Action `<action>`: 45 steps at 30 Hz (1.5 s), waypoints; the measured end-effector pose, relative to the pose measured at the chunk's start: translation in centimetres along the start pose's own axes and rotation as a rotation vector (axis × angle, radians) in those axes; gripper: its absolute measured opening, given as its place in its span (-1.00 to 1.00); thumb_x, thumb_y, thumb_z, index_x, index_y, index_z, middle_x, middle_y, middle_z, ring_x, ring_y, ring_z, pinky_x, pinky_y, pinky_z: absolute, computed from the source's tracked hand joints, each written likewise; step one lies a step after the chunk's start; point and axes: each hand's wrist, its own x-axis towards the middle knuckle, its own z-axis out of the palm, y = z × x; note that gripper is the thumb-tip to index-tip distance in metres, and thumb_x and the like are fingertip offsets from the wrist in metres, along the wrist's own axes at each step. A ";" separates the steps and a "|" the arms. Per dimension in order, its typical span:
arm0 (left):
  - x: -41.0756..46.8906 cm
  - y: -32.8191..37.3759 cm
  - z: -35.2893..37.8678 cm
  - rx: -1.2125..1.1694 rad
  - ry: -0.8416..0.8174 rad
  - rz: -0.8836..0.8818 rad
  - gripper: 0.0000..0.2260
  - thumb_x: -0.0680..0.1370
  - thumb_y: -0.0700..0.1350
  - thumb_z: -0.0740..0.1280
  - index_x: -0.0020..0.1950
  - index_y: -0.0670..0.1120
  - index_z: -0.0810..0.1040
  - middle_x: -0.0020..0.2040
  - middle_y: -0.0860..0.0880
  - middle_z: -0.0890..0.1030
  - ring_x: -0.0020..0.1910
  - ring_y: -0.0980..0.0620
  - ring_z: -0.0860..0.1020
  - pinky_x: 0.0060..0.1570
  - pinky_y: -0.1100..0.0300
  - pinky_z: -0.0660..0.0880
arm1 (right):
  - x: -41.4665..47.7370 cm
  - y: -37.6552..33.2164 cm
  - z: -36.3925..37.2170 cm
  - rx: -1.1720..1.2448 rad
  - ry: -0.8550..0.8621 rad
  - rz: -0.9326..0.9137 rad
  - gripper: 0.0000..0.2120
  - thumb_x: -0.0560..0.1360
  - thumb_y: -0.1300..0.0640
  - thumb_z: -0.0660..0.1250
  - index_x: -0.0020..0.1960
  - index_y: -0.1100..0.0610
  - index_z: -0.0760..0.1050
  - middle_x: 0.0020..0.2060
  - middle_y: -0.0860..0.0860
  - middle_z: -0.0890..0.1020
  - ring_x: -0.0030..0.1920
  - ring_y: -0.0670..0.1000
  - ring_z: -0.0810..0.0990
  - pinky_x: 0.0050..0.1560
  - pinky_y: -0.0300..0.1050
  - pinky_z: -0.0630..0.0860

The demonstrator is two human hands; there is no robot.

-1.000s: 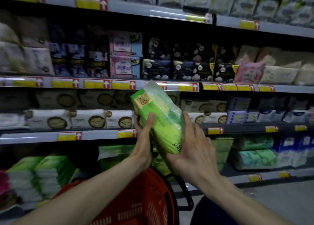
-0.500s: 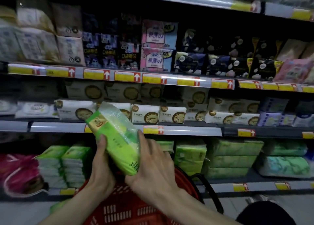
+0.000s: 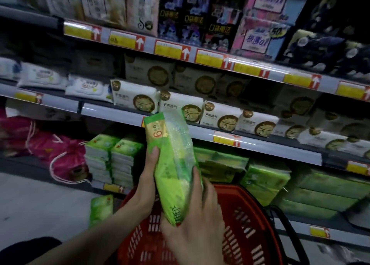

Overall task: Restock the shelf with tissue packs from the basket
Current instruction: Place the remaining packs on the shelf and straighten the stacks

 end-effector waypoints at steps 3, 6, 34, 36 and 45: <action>-0.5 0.0 -0.9 0.009 -0.015 0.009 -0.45 0.61 0.17 0.19 0.45 -0.18 0.52 0.27 -0.28 0.65 0.24 -0.28 0.63 0.20 -0.11 0.63 | -0.8 -0.3 1.4 0.072 0.004 0.024 0.14 0.24 -0.35 0.38 0.68 -0.11 -0.05 0.41 -0.03 0.37 0.35 0.08 0.50 0.09 0.08 0.66; -1.1 0.3 -1.5 0.016 -0.013 -0.025 -0.49 0.64 0.17 0.16 0.32 -0.18 0.60 0.17 -0.26 0.70 0.07 -0.20 0.71 0.07 -0.05 0.68 | -1.2 -0.7 2.1 0.092 -0.021 0.003 0.14 0.27 -0.39 0.35 0.70 -0.06 -0.06 0.44 -0.01 0.37 0.38 0.07 0.46 0.13 0.06 0.65; 3.8 2.1 -3.1 0.458 0.017 -0.246 -0.56 0.67 0.23 0.22 0.31 -0.05 0.65 0.12 -0.13 0.75 0.06 -0.19 0.72 0.27 -0.16 0.56 | 2.3 6.1 6.6 0.705 -0.393 -0.065 0.19 0.33 -0.31 0.63 0.65 -0.39 -0.13 0.64 -0.42 0.01 0.65 -0.29 -0.01 0.63 -0.09 0.19; 3.3 1.8 -3.5 0.459 0.011 -0.228 -0.57 0.66 0.23 0.22 0.29 -0.03 0.66 0.13 -0.11 0.75 0.11 -0.17 0.71 0.31 -0.18 0.53 | 2.6 6.3 6.6 0.782 -0.426 -0.057 0.11 0.35 -0.38 0.57 0.64 -0.44 -0.11 0.66 -0.38 -0.04 0.68 -0.19 -0.09 0.66 0.07 0.16; -0.7 -0.3 -6.1 0.579 -0.152 -0.065 -0.55 0.70 0.18 0.06 0.48 0.04 0.48 0.26 -0.01 0.69 0.24 -0.03 0.67 0.17 0.02 0.60 | 1.0 6.9 5.4 1.015 -0.533 -0.038 -0.01 0.45 -0.27 0.55 0.66 -0.38 -0.02 0.62 -0.29 0.28 0.62 -0.16 0.26 0.45 -0.11 0.46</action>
